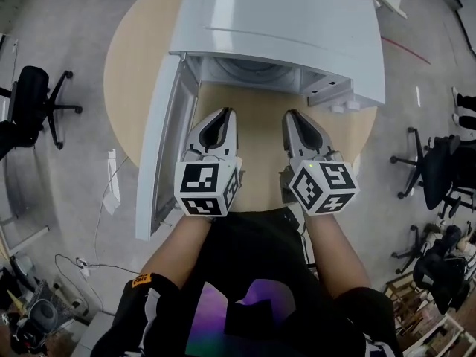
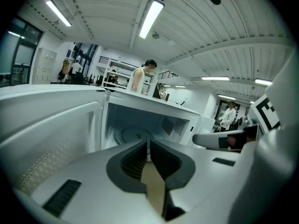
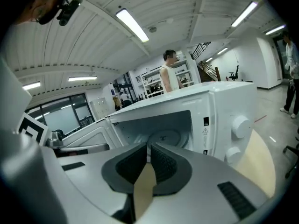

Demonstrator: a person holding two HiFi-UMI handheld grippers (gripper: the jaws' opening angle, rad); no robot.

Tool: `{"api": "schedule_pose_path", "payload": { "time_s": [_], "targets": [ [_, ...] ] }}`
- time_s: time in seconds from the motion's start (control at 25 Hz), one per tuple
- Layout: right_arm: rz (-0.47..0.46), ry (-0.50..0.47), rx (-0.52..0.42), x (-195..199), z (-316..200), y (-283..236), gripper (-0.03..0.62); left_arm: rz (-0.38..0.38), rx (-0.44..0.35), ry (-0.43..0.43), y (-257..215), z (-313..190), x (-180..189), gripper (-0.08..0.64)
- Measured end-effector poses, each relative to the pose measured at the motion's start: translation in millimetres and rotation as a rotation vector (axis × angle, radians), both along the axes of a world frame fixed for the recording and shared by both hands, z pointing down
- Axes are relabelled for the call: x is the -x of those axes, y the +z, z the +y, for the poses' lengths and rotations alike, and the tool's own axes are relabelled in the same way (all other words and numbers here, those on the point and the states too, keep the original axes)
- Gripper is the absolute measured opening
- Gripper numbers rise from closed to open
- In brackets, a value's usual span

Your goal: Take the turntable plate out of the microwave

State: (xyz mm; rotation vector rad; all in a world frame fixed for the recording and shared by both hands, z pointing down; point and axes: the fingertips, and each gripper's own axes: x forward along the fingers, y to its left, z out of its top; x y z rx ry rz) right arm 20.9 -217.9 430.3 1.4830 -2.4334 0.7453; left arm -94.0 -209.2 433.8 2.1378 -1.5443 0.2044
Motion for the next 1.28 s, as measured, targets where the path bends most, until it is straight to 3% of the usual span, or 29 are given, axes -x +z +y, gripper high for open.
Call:
{"api": "schedule_pose_path", "payload": {
  "time_s": [0.36,0.84,1.28],
  "targets": [
    [-0.075,0.032,0.105,4.7,-59.9,44.4,0.017,0.022,0.111,-0.051,49.4,-55.7,-4.8,0.109],
    [-0.131,0.061,0.229,1.5,-86.5,92.0,0.018,0.321,0.287,-0.131,110.1,-94.9,-11.2,0.144],
    [-0.120,0.047,0.288,-5.9,-87.4,113.7,0.018,0.442,0.365,-0.195,136.8,-111.6,-16.4,0.144]
  ]
}}
